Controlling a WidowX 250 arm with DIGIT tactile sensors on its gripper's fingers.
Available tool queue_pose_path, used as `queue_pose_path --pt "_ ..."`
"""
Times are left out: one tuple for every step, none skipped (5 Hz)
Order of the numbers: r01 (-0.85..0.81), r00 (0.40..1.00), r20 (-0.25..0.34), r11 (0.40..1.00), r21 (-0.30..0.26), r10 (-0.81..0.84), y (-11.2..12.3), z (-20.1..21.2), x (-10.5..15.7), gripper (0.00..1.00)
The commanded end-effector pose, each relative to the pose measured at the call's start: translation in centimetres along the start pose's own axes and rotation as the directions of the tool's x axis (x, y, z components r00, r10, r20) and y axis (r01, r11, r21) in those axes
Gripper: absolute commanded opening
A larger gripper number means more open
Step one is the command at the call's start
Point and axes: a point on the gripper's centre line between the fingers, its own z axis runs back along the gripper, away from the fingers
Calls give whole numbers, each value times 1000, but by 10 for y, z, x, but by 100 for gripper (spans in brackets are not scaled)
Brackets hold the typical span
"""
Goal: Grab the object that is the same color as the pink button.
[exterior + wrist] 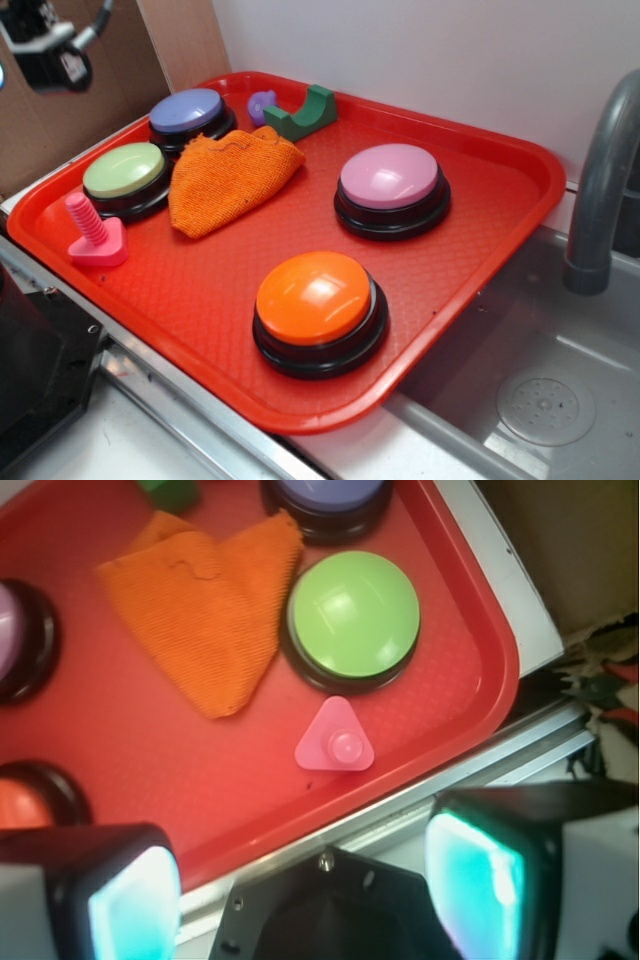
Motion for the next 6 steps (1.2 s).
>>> queue_pose_path --pt "-176 984 -4 984 10 176 30 -46 2 100" --pt "-194 980 -47 981 6 195 39 -68 4 100" --pt "-182 980 -84 982 -42 178 33 -91 5 100" --pt "-160 984 -92 986 -38 156 24 -107 9 100" --pt "-160 983 -97 986 -38 155 24 -114 8 100" --pt "-174 984 -53 984 -38 172 24 -111 6 0"
